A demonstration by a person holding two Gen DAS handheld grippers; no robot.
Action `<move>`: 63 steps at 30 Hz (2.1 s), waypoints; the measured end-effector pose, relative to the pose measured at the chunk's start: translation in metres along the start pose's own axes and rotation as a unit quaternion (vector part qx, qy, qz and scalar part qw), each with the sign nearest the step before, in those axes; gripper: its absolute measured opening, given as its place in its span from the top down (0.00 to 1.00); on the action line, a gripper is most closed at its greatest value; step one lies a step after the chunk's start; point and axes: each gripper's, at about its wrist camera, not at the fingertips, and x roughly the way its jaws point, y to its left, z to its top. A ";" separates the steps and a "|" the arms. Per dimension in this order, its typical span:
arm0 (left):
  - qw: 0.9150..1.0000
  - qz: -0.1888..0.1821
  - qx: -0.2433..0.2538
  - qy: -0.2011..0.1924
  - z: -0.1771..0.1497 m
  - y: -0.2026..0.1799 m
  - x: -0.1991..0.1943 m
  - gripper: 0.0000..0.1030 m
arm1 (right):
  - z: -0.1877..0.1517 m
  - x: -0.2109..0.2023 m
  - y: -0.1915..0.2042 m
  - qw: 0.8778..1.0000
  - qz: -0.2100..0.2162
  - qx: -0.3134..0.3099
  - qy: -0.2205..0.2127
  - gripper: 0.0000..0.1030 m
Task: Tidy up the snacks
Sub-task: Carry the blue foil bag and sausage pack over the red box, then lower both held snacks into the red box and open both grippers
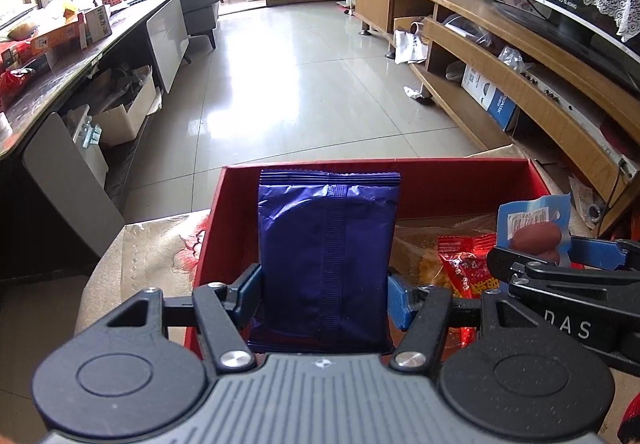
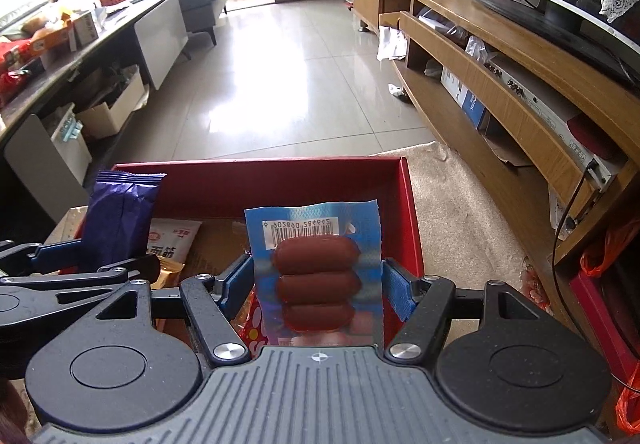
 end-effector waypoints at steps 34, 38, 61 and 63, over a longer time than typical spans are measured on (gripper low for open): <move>0.999 0.020 0.004 0.037 -0.007 -0.003 0.034 0.45 | -0.003 0.023 0.009 1.000 -0.020 -0.020 0.002 0.26; 0.999 0.008 0.007 0.045 -0.009 -0.005 0.036 0.44 | -0.003 0.026 0.009 1.000 -0.016 -0.019 0.001 0.25; 0.999 -0.005 -0.026 0.041 -0.003 0.010 0.022 0.34 | 0.005 0.018 -0.005 1.000 -0.014 0.011 -0.013 0.15; 0.999 -0.007 -0.031 0.042 -0.003 0.012 0.020 0.34 | 0.005 0.016 -0.006 1.000 -0.015 0.013 -0.014 0.15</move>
